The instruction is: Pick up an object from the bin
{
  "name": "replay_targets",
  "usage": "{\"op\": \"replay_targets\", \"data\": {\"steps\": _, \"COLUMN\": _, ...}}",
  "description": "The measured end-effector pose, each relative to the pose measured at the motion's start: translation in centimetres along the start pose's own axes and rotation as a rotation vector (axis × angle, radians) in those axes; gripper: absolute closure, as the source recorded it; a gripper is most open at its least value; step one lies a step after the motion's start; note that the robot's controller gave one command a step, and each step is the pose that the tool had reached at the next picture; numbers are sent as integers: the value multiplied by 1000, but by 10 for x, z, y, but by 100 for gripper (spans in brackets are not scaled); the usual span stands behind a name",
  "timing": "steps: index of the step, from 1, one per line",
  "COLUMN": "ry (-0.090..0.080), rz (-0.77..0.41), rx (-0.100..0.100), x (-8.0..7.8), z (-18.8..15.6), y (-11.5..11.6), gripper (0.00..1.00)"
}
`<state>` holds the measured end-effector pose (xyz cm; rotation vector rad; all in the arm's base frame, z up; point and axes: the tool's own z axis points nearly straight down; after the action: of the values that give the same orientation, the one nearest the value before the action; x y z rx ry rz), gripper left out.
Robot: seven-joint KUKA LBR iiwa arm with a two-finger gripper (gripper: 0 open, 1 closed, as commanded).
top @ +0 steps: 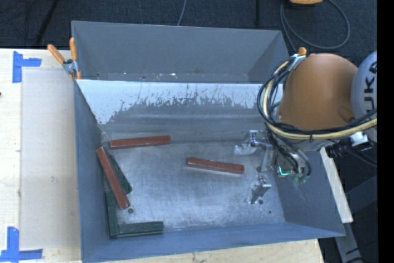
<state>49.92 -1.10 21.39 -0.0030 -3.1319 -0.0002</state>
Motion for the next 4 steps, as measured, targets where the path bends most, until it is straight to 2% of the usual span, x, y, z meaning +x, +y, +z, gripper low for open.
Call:
{"op": "replay_targets", "data": {"steps": 1, "ry": -8, "rz": 0, "rx": 0, "x": -2, "z": -4, "y": 0, "gripper": 0}}
{"op": "replay_targets", "data": {"steps": 2, "ry": -17, "rz": 7, "rx": -1, "x": -29, "z": 45, "y": 17, "gripper": 0}}
{"op": "replay_targets", "data": {"steps": 3, "ry": -14, "rz": -6, "rx": -2, "x": -34, "z": 107, "y": 1, "gripper": 0}}
{"op": "replay_targets", "data": {"steps": 4, "ry": -24, "rz": 108, "rx": -1, "x": -53, "z": 137, "y": 26, "gripper": 100}}
